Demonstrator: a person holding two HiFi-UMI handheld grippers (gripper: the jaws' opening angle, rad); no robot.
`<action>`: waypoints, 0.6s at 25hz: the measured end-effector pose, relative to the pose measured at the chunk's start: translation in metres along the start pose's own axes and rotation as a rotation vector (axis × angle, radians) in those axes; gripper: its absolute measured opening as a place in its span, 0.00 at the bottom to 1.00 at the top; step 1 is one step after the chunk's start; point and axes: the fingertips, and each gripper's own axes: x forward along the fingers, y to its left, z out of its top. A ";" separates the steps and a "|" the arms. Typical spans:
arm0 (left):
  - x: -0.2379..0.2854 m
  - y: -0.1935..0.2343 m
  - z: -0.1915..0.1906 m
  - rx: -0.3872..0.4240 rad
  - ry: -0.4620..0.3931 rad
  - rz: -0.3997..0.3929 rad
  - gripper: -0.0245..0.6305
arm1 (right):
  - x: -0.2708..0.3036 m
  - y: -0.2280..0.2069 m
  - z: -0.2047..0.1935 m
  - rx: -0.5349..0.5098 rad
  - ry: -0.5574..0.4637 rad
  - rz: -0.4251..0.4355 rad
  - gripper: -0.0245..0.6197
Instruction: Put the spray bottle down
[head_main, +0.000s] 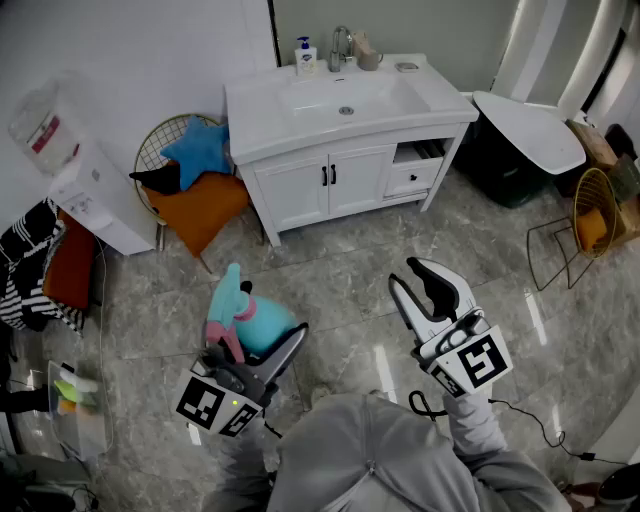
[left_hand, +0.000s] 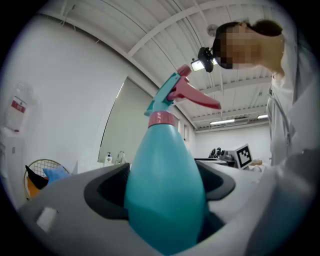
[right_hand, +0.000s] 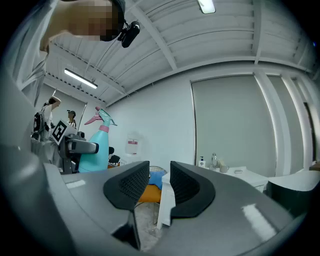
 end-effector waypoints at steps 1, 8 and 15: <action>0.001 -0.001 0.000 0.000 -0.001 -0.001 0.74 | -0.001 -0.001 0.000 0.000 0.000 -0.001 0.24; -0.001 -0.004 0.000 0.005 -0.006 -0.001 0.74 | -0.004 -0.001 0.001 -0.004 -0.004 -0.005 0.24; -0.005 -0.004 0.001 0.005 -0.007 0.003 0.74 | -0.005 0.002 0.001 0.000 -0.003 -0.005 0.24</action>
